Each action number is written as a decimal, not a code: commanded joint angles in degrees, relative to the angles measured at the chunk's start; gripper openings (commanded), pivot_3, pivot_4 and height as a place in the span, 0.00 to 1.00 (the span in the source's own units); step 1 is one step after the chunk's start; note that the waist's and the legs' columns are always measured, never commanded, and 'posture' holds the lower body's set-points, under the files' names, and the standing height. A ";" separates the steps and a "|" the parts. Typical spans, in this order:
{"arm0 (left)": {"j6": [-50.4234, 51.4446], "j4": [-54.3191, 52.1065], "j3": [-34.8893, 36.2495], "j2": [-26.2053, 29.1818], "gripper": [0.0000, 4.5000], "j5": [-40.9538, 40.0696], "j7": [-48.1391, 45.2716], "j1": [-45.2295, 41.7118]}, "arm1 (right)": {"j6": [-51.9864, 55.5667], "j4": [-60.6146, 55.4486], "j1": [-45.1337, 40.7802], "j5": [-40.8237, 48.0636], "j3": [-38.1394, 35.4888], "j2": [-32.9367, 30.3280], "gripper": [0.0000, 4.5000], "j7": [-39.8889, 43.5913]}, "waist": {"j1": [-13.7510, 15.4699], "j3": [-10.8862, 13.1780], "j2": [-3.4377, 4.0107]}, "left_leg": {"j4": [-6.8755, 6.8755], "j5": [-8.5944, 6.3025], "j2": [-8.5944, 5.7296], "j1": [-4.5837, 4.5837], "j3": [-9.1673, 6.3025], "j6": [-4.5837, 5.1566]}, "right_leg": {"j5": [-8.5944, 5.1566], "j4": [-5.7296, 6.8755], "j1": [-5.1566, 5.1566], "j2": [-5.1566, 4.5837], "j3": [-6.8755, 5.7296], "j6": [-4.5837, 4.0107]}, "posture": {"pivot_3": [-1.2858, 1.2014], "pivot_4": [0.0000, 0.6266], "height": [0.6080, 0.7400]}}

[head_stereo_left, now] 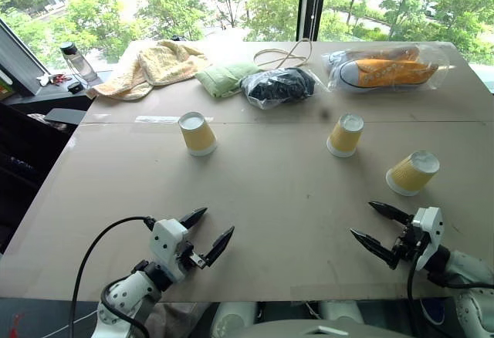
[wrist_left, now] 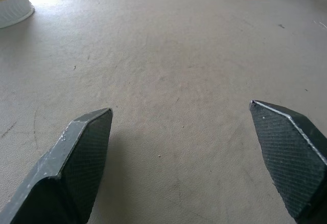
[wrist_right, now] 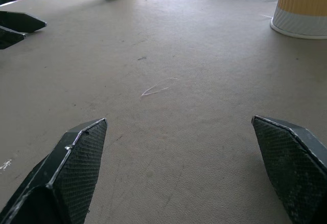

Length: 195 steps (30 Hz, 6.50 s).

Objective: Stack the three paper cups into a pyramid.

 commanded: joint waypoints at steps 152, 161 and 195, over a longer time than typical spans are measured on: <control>47.87 -5.65 -5.62 15.89 1.00 -18.96 -13.57 -64.58 | 14.88 8.89 -39.39 -8.57 2.39 13.68 0.72 -37.58 | -0.42 0.24 -0.52 | 0.52 0.09 0.07 -0.16 -0.11 -0.15 | 0.16 0.37 -0.01 0.72 0.19 0.22 | 0.52 0.24 1.00; 48.20 -5.62 -5.74 16.34 1.00 -19.17 -13.45 -64.60 | 15.42 4.01 -36.51 -8.67 2.16 12.69 0.50 -37.49 | -0.55 0.25 -0.51 | 0.52 0.09 0.07 -0.16 -0.11 -0.15 | 0.16 0.39 -0.02 0.72 0.20 0.22 | 0.52 0.24 1.00; 39.66 -13.89 -2.26 22.01 1.00 -18.47 -14.17 -44.41 | 17.71 -11.90 -20.32 -6.33 10.05 9.35 0.50 -27.75 | -0.27 0.23 -0.51 | 0.50 0.00 0.18 -0.03 0.14 -0.01 | 0.01 0.40 -0.06 0.78 0.52 -0.02 | 0.52 0.24 1.00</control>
